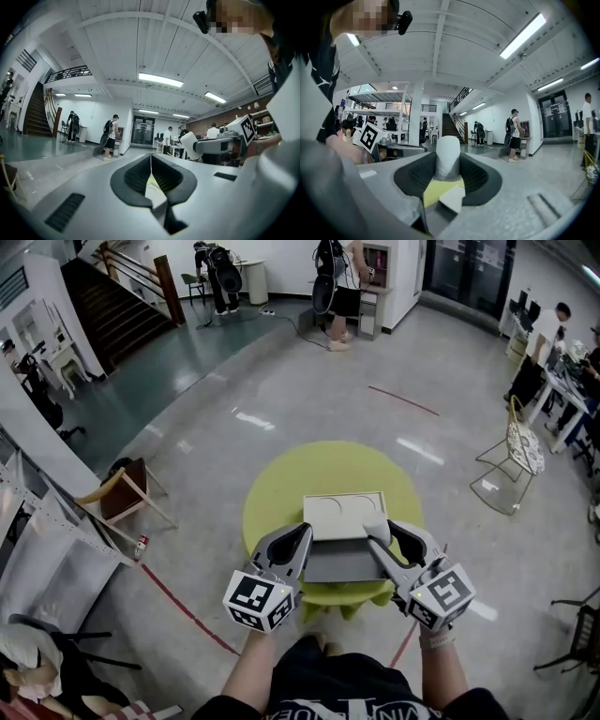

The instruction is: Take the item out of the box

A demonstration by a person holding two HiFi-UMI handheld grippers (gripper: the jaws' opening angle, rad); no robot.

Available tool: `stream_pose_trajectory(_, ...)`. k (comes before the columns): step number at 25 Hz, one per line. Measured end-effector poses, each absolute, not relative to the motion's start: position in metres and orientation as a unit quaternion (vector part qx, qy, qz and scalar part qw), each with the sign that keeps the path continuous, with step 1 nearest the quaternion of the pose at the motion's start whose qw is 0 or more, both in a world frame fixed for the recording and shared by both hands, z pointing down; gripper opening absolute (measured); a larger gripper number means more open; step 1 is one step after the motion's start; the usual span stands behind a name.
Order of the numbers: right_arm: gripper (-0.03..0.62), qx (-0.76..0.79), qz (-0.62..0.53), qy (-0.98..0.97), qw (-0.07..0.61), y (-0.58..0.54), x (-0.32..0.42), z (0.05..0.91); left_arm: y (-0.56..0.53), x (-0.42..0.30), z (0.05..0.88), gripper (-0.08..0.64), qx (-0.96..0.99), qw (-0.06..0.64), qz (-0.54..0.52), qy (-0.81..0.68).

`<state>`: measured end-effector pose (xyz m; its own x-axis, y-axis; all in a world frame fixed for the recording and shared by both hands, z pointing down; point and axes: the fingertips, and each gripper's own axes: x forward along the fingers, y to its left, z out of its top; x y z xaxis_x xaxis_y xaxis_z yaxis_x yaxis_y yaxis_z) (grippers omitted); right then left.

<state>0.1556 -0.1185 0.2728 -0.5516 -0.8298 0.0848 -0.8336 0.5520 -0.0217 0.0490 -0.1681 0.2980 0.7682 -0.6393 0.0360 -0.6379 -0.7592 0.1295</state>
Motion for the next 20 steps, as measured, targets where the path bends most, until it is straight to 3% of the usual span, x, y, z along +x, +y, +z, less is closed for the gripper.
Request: stream_pose_trajectory(20, 0.156, 0.497, -0.011, -0.868, 0.014, -0.116, 0.162, 0.244, -0.175, 0.038, 0.268, 0.015, 0.938, 0.037, -0.027, -0.343)
